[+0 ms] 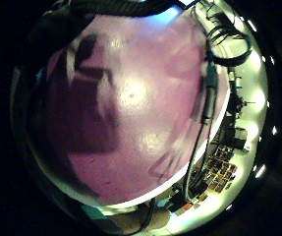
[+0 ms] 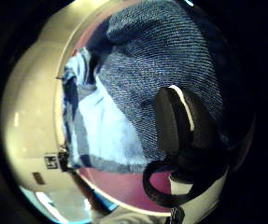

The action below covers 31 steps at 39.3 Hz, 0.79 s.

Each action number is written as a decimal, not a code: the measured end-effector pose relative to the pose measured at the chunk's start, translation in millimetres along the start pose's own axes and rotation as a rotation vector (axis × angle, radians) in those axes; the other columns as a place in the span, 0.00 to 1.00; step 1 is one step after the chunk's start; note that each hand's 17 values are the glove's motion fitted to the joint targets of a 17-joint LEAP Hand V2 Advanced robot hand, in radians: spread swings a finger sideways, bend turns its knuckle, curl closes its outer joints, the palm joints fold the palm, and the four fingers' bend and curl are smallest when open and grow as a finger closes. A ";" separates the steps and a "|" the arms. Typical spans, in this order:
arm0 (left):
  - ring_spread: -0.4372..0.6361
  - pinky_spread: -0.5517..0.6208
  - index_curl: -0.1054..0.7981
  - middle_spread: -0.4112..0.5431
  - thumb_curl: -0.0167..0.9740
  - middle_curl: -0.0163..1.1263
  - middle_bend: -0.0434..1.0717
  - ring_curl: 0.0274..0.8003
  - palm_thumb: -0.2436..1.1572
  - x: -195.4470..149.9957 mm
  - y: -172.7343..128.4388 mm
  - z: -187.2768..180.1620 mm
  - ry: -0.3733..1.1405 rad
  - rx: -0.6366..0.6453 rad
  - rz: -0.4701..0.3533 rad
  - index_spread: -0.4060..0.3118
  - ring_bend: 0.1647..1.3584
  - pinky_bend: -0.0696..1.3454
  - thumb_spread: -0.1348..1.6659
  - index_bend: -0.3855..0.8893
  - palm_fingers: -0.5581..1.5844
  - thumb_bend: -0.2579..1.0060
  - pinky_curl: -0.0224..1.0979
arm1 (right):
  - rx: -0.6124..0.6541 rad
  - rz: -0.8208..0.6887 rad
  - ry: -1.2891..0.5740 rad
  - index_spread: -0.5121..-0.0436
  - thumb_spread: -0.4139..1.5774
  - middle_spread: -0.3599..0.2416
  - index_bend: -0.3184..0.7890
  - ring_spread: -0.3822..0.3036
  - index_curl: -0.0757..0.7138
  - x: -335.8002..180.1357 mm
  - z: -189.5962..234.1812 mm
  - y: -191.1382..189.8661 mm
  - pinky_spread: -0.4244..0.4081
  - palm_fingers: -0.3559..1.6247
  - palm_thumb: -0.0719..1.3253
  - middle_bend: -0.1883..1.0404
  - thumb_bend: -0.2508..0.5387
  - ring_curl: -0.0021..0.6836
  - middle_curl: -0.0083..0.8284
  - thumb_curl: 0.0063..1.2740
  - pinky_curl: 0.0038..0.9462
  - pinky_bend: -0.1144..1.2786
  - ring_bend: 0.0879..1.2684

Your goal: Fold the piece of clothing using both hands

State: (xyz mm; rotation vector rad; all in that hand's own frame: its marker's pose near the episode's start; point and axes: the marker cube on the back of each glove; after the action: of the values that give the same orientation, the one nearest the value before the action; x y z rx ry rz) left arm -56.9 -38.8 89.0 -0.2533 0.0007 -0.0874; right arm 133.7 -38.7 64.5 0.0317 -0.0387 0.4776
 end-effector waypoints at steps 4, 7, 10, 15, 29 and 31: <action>0.64 0.80 0.52 0.46 0.16 0.31 0.17 0.39 0.17 7.8 -5.5 -0.4 -0.010 -0.009 0.009 0.41 0.29 0.28 0.74 0.41 0.41 0.17 0.37 | 0.155 -0.021 0.087 0.51 0.87 0.47 0.31 0.45 0.27 -1.9 -10.7 -8.5 0.78 0.44 0.52 0.42 0.35 0.57 0.51 0.21 0.33 0.37 0.51; 0.67 0.82 0.51 0.47 0.17 0.30 0.18 0.39 0.16 14.2 -7.3 -0.3 -0.011 -0.037 0.011 0.42 0.30 0.28 0.73 0.41 0.40 0.18 0.37 | 0.269 -0.011 0.152 0.48 0.86 0.36 0.29 0.33 0.25 2.0 -16.8 -20.8 0.76 0.52 0.57 0.49 0.39 0.60 0.53 0.22 0.32 0.34 0.60; 0.69 0.84 0.51 0.49 0.17 0.30 0.18 0.39 0.16 28.5 -13.7 -1.0 -0.013 -0.040 0.040 0.43 0.31 0.28 0.73 0.42 0.40 0.18 0.36 | 0.299 0.049 0.152 0.42 0.85 0.25 0.34 0.26 0.25 19.0 -2.7 -50.7 0.61 0.67 0.65 0.57 0.43 0.62 0.56 0.25 0.32 0.35 0.65; 0.71 0.85 0.51 0.49 0.18 0.29 0.18 0.39 0.17 58.3 -29.3 -3.0 -0.015 -0.001 0.103 0.43 0.32 0.29 0.73 0.42 0.40 0.19 0.36 | 0.130 0.146 -0.156 0.39 0.81 0.20 0.30 0.22 0.24 43.8 29.2 -95.2 0.35 0.73 0.69 0.54 0.43 0.66 0.56 0.27 0.38 0.44 0.67; 0.67 0.85 0.50 0.48 0.20 0.29 0.20 0.39 0.19 56.8 -25.1 -29.8 0.033 0.030 0.086 0.43 0.36 0.28 0.76 0.42 0.42 0.21 0.35 | 0.180 -0.148 -0.613 0.38 0.71 0.17 0.31 0.19 0.21 -96.8 -54.3 -75.8 0.13 0.74 0.75 0.51 0.35 0.71 0.56 0.32 0.43 0.51 0.68; 0.66 0.85 0.50 0.48 0.20 0.29 0.20 0.39 0.20 49.0 -21.7 -38.9 0.073 0.084 0.082 0.44 0.36 0.28 0.78 0.42 0.42 0.21 0.34 | 0.166 -0.210 -0.603 0.39 0.70 0.16 0.32 0.19 0.21 -126.8 -56.4 -66.6 0.13 0.74 0.75 0.51 0.33 0.70 0.56 0.32 0.43 0.51 0.67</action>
State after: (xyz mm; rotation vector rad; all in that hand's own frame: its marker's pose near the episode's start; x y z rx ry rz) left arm -10.4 -73.7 57.3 -0.1661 0.0796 -0.0154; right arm 53.4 -153.8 1.1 0.3393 -0.5818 0.2466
